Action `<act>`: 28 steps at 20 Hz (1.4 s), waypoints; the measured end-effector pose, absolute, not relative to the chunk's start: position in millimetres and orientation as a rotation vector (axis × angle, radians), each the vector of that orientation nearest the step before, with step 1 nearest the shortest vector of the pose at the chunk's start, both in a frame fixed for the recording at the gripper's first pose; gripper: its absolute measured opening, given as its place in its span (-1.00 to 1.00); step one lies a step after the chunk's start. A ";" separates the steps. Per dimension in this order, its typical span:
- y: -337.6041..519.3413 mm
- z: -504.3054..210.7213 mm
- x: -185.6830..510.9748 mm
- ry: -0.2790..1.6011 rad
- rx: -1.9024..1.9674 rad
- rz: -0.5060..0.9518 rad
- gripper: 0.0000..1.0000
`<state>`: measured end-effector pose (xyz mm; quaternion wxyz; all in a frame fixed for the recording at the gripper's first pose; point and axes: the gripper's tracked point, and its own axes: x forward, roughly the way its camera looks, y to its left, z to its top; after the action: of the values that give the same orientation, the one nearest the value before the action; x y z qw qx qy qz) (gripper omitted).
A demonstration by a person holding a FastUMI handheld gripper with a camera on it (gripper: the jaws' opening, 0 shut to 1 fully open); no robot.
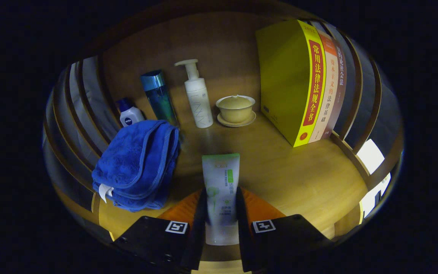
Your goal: Pull open the drawer, take out the items inside it, and place them on the countertop above the cabinet.
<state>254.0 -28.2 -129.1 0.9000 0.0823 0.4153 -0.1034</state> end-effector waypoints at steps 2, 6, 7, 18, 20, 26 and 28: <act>-28.3 -130.3 255.8 0.856 0.174 -0.211 0.03; -29.9 -129.3 255.0 0.844 0.177 -0.221 0.20; -30.4 -129.0 256.9 0.838 0.175 -0.219 0.22; -37.5 -90.8 260.8 0.700 0.216 -0.221 0.98; -40.9 -70.0 259.9 0.634 0.223 -0.221 0.98; -27.6 -11.0 231.6 0.509 0.214 -0.164 0.98; -20.2 8.4 219.1 0.465 0.200 -0.140 0.98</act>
<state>219.1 -20.2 8.4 0.9658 0.0987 0.2297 -0.0693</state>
